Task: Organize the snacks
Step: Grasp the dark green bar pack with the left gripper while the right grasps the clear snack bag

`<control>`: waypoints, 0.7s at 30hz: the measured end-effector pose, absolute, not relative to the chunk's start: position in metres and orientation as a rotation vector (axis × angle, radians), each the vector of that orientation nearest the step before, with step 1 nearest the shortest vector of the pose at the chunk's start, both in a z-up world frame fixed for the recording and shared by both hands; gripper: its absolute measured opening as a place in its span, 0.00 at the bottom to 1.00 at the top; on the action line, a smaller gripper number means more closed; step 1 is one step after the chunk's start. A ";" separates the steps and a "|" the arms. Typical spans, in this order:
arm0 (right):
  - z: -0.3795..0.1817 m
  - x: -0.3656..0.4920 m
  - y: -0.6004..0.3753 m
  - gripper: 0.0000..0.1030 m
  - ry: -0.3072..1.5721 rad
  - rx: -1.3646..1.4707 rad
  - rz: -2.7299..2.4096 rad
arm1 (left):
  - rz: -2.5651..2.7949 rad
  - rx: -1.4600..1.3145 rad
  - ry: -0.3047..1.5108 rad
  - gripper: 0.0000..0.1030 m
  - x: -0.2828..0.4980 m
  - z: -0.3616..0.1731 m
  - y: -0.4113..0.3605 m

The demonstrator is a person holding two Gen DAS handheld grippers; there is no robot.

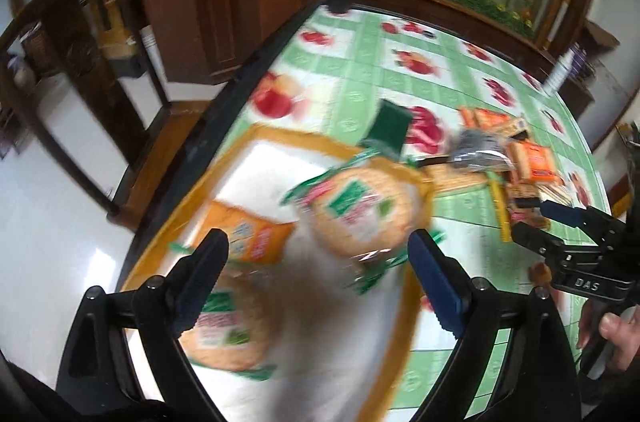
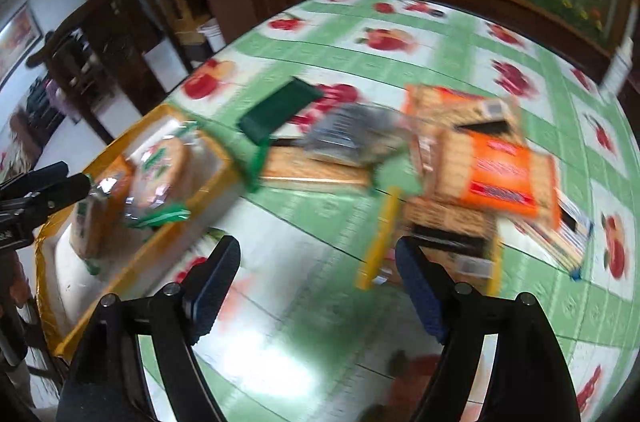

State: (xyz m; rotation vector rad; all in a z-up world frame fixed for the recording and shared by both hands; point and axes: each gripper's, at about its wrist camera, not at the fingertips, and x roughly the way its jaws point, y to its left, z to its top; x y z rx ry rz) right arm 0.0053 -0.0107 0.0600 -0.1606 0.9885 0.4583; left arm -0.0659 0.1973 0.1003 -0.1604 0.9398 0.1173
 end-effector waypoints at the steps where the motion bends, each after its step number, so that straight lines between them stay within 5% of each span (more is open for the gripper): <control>1: 0.060 0.007 -0.018 0.78 0.988 -0.147 0.449 | 0.093 -0.142 0.942 0.89 -0.059 0.102 0.186; 21: 0.042 0.096 -0.020 0.83 1.084 0.322 0.460 | -0.019 -0.050 0.983 0.89 0.019 0.097 0.158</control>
